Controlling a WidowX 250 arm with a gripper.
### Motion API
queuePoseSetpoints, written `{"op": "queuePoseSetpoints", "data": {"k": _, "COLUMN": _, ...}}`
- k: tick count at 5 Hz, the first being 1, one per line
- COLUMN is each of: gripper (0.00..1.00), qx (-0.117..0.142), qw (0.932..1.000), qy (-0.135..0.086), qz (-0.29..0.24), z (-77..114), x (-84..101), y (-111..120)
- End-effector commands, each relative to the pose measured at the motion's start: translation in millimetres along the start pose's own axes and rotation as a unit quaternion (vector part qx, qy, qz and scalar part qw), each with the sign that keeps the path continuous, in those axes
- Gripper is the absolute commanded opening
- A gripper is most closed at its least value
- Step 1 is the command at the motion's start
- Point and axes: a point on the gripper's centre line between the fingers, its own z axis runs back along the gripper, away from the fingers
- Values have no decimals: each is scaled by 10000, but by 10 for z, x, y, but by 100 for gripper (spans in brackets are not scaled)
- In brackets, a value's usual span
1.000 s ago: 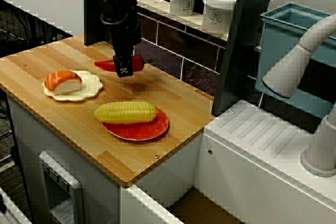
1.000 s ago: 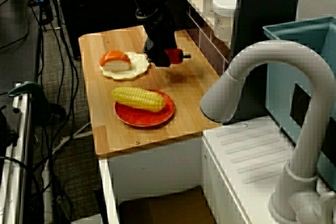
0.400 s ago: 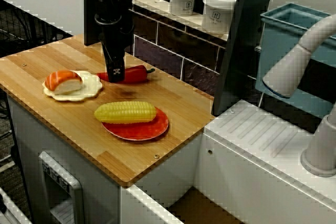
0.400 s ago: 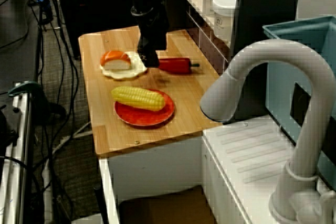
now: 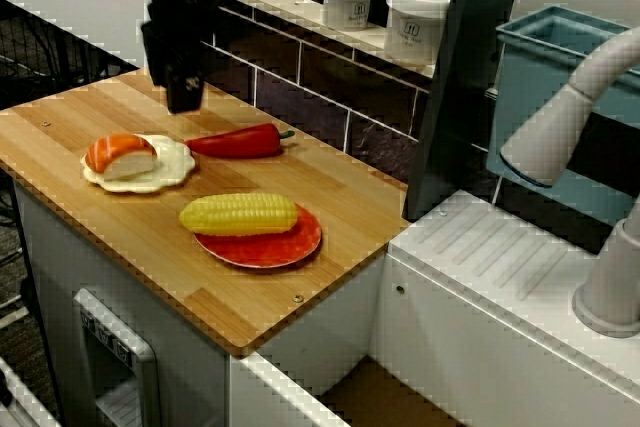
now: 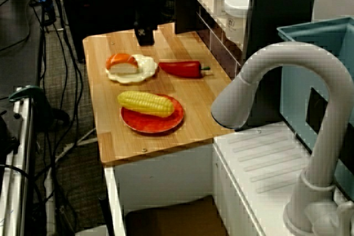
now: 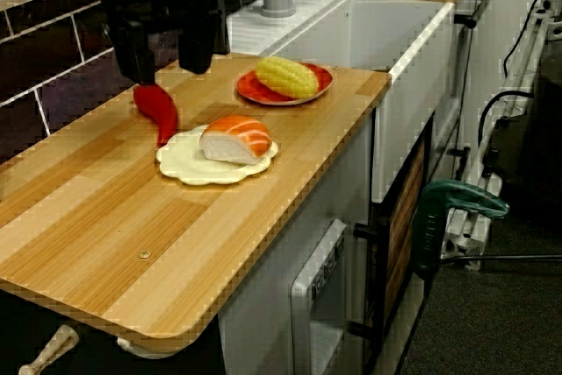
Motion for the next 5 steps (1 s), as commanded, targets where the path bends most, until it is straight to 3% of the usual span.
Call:
{"op": "queuePoseSetpoints", "data": {"k": 1, "gripper": 100, "qx": 172, "qw": 9947, "qy": -155, "qz": 1006, "z": 470, "x": -542, "y": 213}}
{"op": "queuePoseSetpoints", "data": {"k": 3, "gripper": 100, "qx": 179, "qw": 9924, "qy": -78, "qz": 1216, "z": 356, "x": -783, "y": 152}}
{"op": "queuePoseSetpoints", "data": {"k": 5, "gripper": 100, "qx": 176, "qw": 9925, "qy": -60, "qz": 1207, "z": 179, "x": -851, "y": -14}}
